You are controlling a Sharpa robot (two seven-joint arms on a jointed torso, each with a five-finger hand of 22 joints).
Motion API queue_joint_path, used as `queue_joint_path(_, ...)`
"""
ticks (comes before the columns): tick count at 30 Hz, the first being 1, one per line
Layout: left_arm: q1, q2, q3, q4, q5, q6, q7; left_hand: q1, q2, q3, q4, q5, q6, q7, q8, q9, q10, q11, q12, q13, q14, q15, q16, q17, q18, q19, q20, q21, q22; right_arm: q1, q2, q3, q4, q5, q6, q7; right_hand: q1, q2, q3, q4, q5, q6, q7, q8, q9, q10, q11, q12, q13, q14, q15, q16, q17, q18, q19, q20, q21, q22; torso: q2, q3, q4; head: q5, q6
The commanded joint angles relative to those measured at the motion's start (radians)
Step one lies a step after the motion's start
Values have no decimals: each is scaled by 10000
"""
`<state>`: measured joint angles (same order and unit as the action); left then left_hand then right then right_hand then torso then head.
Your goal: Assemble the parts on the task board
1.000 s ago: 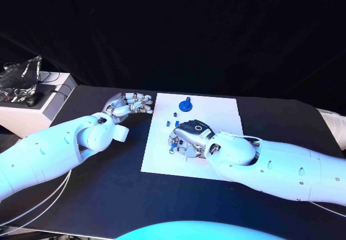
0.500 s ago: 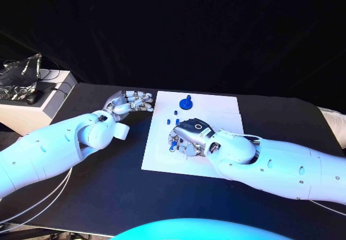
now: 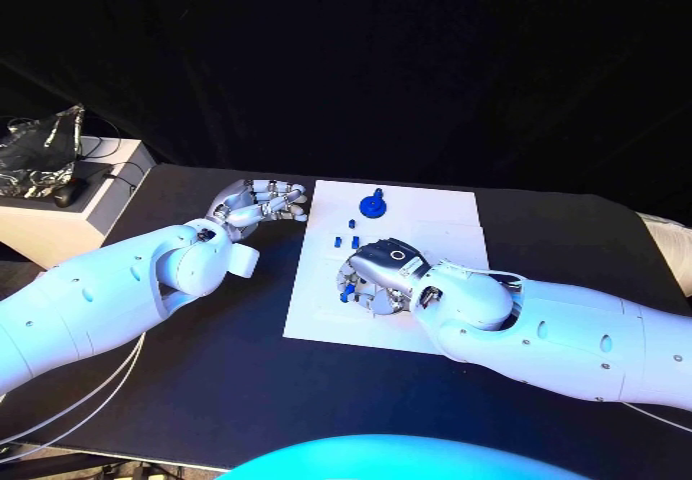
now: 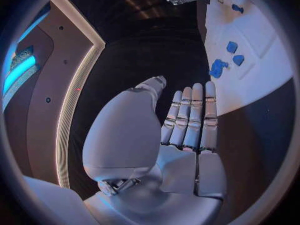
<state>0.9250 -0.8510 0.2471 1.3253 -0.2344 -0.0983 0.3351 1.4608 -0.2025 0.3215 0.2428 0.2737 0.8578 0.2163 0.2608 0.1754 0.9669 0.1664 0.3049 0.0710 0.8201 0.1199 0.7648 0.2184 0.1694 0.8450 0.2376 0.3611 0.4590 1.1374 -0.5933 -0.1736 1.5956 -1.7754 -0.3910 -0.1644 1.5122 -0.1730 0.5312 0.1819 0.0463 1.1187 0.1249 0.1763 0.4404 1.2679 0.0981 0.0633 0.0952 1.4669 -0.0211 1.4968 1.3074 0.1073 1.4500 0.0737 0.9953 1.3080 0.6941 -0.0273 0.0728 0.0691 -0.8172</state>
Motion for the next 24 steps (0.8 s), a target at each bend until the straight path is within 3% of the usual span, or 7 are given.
queue_joint_path(1, 2, 14, 7, 16, 52, 187, 32, 15, 118, -6, 59, -34, -17, 80, 55, -12, -35, 27, -36, -13, 9, 39, -47, 12, 103, 66, -29, -32, -10, -8, 8, 0, 12, -180, 130, -27, -39, 83, 786, -721, 23, 43, 11, 54, 7, 544, -446, 30, 18, 621, -35, 8, 646, -147, -36, -25, -22, 751, 2, 0, 1, 7, -8)
queue_joint_path(19, 4, -2, 7, 34, 52, 187, -11, 35, 130, -50, 94, -40, -1, 78, 93, -16, -49, 29, -44, -11, -1, 43, -71, 42, 101, 103, -28, -89, -44, -8, 223, -44, -315, -275, 651, -219, -275, 112, 911, -840, 38, -128, 81, 22, 49, 382, -378, -14, -33, 599, 16, -30, 558, -108, -120, 6, -309, 690, -5, -6, 10, 21, -53)
queue_joint_path(24, 5, -13, 7, 28, 52, 187, -34, 35, 130, -50, 94, -40, -1, 78, 93, -16, -49, 29, -44, -11, -1, 43, -71, 42, 101, 103, -28, -89, -44, -7, 247, -67, -330, -167, 659, -130, -485, 17, 868, -935, 196, -214, 122, 10, 74, 245, -332, -6, -54, 596, 64, -39, 541, -99, -147, 50, -391, 683, 0, 4, 3, 12, -64)
